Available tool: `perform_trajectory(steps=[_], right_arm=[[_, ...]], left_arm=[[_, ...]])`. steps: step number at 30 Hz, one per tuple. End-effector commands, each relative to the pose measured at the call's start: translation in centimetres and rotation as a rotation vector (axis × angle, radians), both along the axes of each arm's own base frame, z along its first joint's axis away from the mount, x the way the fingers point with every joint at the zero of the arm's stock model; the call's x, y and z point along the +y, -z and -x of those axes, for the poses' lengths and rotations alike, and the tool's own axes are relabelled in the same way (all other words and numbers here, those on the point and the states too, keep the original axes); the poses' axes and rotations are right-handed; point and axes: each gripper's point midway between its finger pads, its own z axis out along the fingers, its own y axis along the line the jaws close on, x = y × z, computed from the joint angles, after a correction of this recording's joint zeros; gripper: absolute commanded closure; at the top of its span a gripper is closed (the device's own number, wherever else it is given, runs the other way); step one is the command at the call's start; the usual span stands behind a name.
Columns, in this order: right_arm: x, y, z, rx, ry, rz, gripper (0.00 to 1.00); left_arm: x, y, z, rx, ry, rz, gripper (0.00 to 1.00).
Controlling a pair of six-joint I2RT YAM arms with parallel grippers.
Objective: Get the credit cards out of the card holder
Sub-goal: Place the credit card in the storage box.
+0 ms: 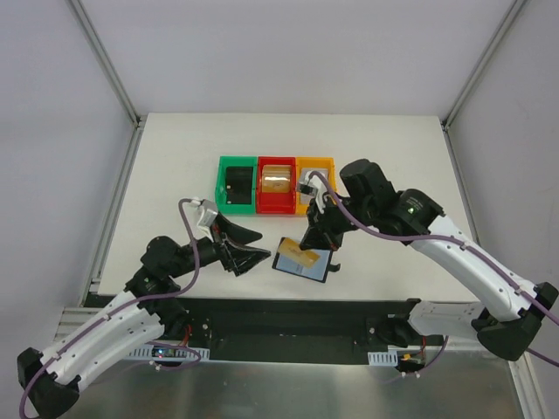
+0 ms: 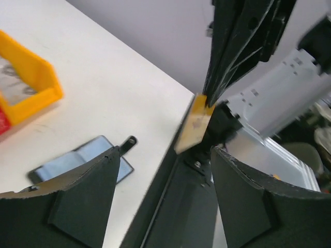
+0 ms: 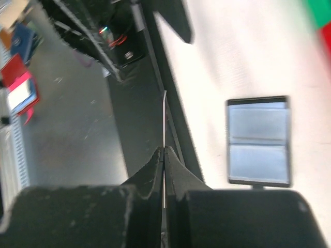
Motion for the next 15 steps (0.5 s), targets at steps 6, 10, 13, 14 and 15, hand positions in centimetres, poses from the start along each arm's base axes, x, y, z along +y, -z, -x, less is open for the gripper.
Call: perform_trajectory(steps=[6, 10, 13, 14, 15], right_arm=[[-0.2, -2.1, -12.3, -0.401, 0.313, 0.128, 1.0], [1.1, -1.2, -15.0, -0.59, 0.108, 0.131, 1.0], [1.9, -1.1, -17.0, -0.631, -0.032, 0.108, 1.0], [2.2, -1.1, -17.8, -0.668, -0.072, 0.114, 1.0], [2.5, -1.1, -18.3, -0.698, -0.107, 0.125, 1.0]], left_arm=[[5.8, -1.0, -3.7, -0.003, -0.416, 0.046, 0.35], [6.3, -0.7, -3.5, 0.0, -0.426, 0.048, 0.36], [6.3, -0.6, -3.1, 0.001, -0.412, 0.05, 0.36], [6.3, -0.5, -3.0, 0.005, -0.408, 0.051, 0.36], [6.2, -0.4, -2.9, 0.006, -0.404, 0.049, 0.36]])
